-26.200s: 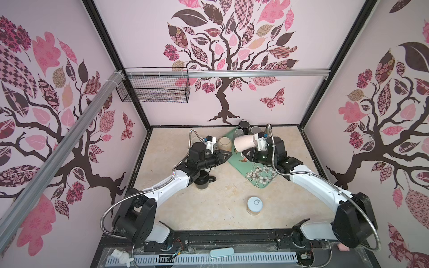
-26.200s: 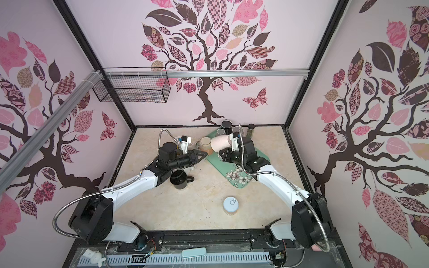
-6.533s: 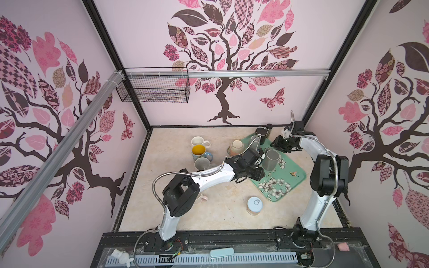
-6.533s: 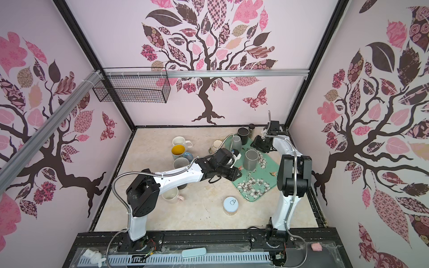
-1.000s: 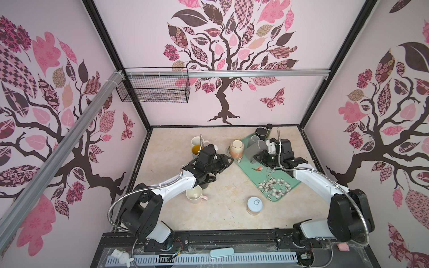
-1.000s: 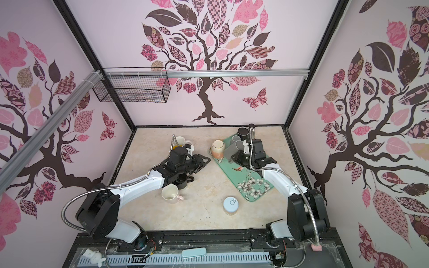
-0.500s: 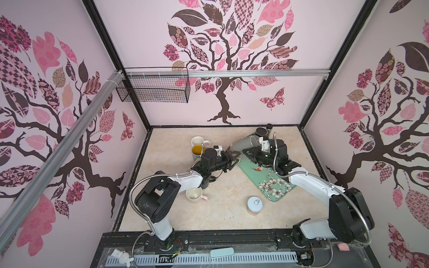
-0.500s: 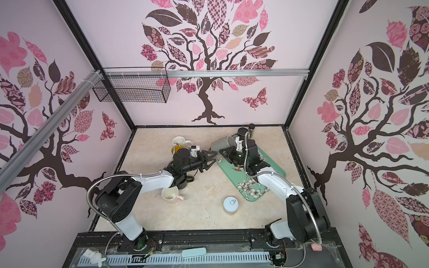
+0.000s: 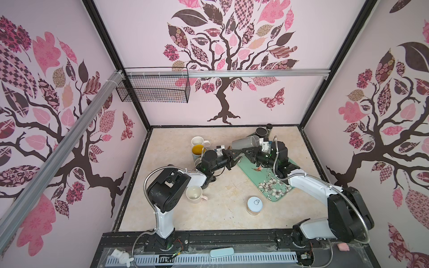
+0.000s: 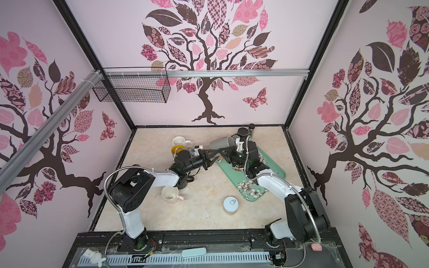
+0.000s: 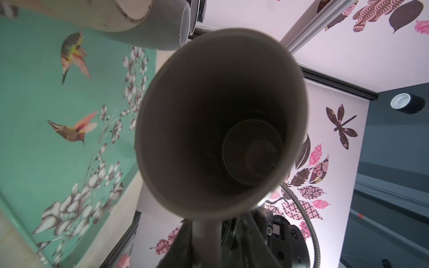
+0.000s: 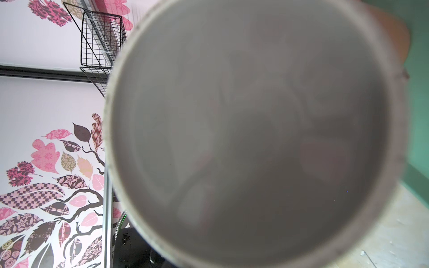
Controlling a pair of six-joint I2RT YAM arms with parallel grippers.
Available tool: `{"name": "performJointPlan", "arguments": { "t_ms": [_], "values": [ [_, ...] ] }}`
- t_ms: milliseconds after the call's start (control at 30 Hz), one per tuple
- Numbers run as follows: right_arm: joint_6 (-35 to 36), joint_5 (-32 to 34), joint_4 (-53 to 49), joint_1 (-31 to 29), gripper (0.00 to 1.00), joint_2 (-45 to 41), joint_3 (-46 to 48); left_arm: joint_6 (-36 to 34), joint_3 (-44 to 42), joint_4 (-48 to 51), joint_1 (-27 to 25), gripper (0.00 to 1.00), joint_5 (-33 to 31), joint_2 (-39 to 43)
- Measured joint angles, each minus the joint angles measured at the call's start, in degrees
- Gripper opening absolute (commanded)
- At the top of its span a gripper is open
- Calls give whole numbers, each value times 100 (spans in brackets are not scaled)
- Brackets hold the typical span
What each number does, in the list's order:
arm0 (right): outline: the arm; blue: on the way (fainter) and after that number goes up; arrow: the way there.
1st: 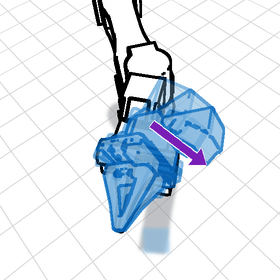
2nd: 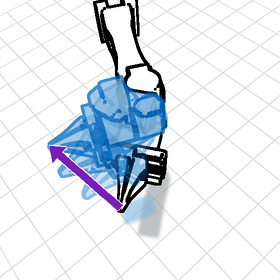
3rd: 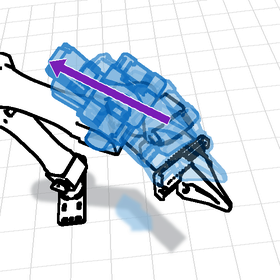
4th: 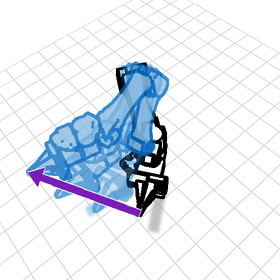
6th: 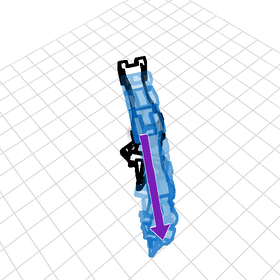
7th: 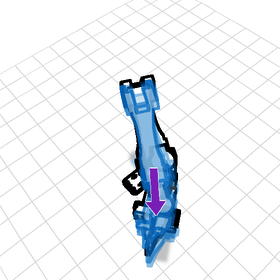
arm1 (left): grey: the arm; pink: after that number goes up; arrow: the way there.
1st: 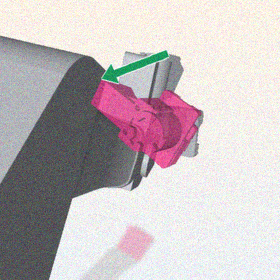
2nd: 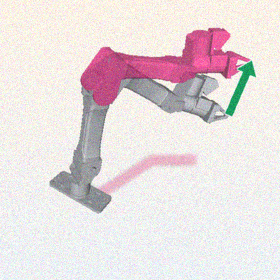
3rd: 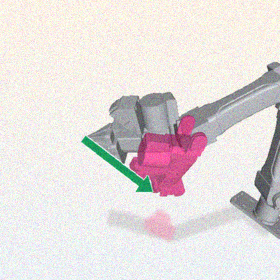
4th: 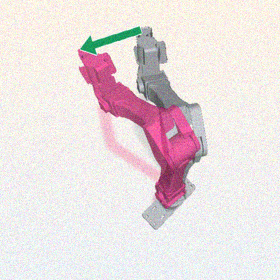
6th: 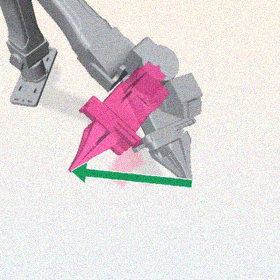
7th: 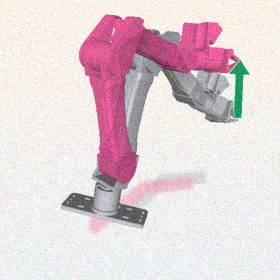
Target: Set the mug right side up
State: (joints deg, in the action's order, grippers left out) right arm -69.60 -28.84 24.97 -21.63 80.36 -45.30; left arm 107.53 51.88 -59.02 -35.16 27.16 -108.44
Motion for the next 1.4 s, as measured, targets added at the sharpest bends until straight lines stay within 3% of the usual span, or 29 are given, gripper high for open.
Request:
{"name": "performJointPlan", "arguments": {
  "t_ms": [67,133,233,433,800,967,1167,1400],
  "values": [
    [-26,20,35,24,0,0,48,114,31,-136,57,0,66,-44],
    [-96,13,149,31,3,4,66,155,55,-199,131,0,166,-44],
    [-59,-46,164,13,19,9,57,-7,57,-125,212,0,352,11],
    [485,-249,-260,-48,38,17,-81,-951,57,1010,468,0,649,564],
    [1620,-442,-1290,-59,43,190,-654,-2122,61,2441,713,0,658,726],
    [2157,-391,-1978,-42,44,190,-828,-3143,249,3838,704,0,577,890],
    [2507,-376,-2308,168,44,170,-953,-4404,828,5512,704,0,166,1318],
    [2833,-258,-2673,592,45,146,-953,-5469,1786,6795,682,0,-629,1408]
  ]
}}
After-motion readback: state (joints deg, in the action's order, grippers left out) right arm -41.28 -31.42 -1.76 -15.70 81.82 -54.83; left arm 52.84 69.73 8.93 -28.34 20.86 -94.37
